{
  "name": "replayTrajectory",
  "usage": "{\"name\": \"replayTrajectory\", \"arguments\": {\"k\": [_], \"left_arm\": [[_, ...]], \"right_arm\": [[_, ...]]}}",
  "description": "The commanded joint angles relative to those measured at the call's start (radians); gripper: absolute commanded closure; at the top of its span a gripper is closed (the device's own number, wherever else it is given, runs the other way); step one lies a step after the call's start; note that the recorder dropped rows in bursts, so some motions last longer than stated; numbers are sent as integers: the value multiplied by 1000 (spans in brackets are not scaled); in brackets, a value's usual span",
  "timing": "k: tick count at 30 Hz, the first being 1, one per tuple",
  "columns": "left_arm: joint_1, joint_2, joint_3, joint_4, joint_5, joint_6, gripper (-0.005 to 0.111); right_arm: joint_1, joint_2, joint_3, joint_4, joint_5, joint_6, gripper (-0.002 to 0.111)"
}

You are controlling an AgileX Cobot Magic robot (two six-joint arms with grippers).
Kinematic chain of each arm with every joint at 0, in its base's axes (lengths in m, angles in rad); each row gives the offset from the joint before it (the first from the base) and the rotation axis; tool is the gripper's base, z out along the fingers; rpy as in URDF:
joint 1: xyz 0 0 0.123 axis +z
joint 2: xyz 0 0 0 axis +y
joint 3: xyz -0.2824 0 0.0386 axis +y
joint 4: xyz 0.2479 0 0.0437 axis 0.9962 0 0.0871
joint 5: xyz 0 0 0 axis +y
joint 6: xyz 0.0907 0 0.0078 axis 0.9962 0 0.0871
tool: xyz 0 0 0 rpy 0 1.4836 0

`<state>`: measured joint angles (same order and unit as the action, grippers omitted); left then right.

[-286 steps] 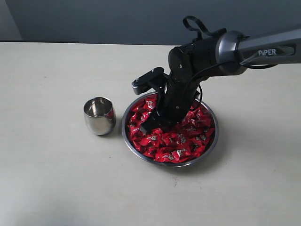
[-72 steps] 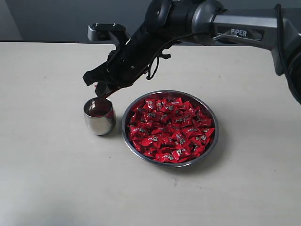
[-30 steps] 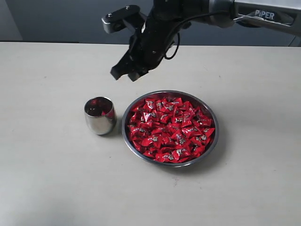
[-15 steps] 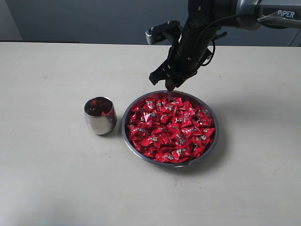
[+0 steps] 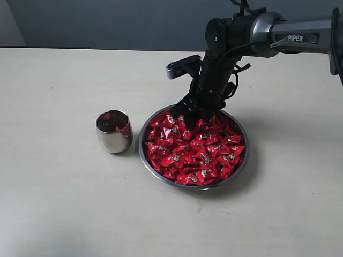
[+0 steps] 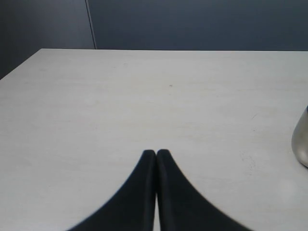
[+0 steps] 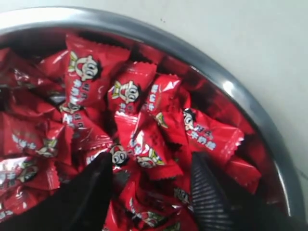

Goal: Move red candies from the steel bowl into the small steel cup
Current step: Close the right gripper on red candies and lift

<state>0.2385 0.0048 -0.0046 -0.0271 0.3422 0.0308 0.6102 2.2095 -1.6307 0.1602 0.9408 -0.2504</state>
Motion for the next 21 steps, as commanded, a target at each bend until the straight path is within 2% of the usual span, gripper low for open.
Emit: {"name": "replayTrajectory", "arguments": {"k": [1,15,18,21], "left_arm": [[-10,-5,5,2,-8,-1,106],[-10,-5,5,2,-8,-1,106],[-10,-5,5,2,-8,-1,106],[-10,-5,5,2,-8,-1,106]], "right_arm": [[-4,10,2,4,-9,-1,60],[-4,31,2,54,-30,-1,60],[-4,31,2,54,-34,-1,69],[-4,31,2,54,-34,-1,83]]}}
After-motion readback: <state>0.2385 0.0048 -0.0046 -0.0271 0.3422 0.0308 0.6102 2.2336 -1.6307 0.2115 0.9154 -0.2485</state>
